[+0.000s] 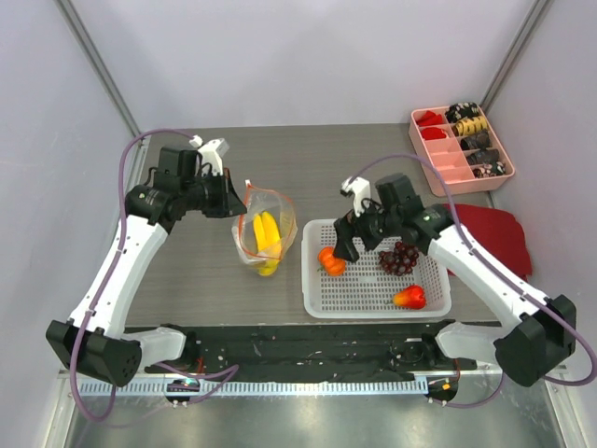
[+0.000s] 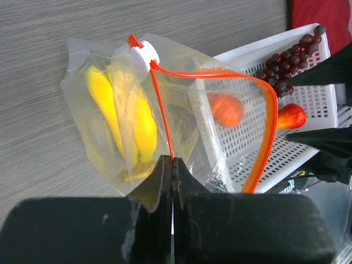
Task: Place the food in the zip-top bag and seal the zipper
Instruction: Pick up the fake vegetable from the bin.
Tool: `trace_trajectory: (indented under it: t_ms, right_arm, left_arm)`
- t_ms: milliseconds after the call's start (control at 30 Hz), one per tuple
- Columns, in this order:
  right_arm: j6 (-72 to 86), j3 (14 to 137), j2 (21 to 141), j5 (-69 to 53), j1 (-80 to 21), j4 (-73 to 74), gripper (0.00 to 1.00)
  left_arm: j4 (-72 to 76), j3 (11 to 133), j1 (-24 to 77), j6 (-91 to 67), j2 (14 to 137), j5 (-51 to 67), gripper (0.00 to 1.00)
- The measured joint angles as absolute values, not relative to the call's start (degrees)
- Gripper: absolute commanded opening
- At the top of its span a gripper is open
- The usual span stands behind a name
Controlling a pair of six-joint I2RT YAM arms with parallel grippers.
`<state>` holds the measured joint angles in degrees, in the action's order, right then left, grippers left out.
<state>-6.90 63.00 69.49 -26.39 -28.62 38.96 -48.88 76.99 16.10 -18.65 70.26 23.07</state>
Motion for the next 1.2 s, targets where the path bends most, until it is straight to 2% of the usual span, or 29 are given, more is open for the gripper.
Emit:
trace_trajectory:
  t_ms: [167, 533, 667, 700, 800, 833, 900, 933, 1033, 1133, 1200]
  right_arm:
    - [-5.37, 55.51, 72.1, -21.45, -31.64, 34.48, 0.96]
    - [-4.45, 56.71, 85.19, -15.38, -36.05, 28.73, 0.95]
    - [-4.32, 56.55, 86.43, -14.39, -36.84, 27.66, 0.9]
    - [-4.29, 56.55, 86.52, -14.11, -36.95, 27.31, 0.87]
    - [-4.45, 56.51, 86.52, -13.5, -37.04, 26.57, 0.69]
    - [-4.43, 56.51, 86.52, -13.28, -37.04, 26.55, 0.53]
    - [-5.1, 56.55, 86.5, -12.91, -37.04, 26.85, 0.4]
    - [-5.15, 56.69, 86.5, -12.73, -37.01, 27.4, 0.28]
    - [-5.98, 57.84, 86.37, -12.47, -36.42, 30.63, 0.09]
    - [-6.39, 61.1, 85.47, -13.3, -34.68, 35.16, 0.01]
    - [-6.07, 64.31, 84.25, -14.52, -32.64, 37.28, 0.01]
  left_arm:
    - [-48.88, 76.99, 16.1, -18.9, 70.26, 22.98, 0.0]
    - [-48.8, 76.49, 15.7, -18.9, 70.26, 22.11, 0.0]
    - [-48.62, 76.07, 15.66, -18.9, 70.26, 22.04, 0.0]
    - [-48.58, 75.83, 15.66, -18.9, 70.26, 22.04, 0.0]
    - [-48.53, 74.96, 15.62, -18.92, 70.26, 22.04, 0.0]
    - [-48.53, 74.74, 15.62, -18.9, 70.26, 22.04, 0.0]
    - [-48.53, 74.39, 15.62, -18.9, 70.24, 22.04, 0.0]
    - [-48.53, 74.28, 15.62, -18.96, 70.24, 22.04, 0.0]
    - [-48.49, 74.19, 15.62, -19.11, 70.24, 22.06, 0.0]
    - [-48.49, 74.19, 15.62, -19.11, 70.24, 22.06, 0.0]
    - [-48.49, 74.19, 15.62, -19.11, 70.24, 22.15, 0.0]
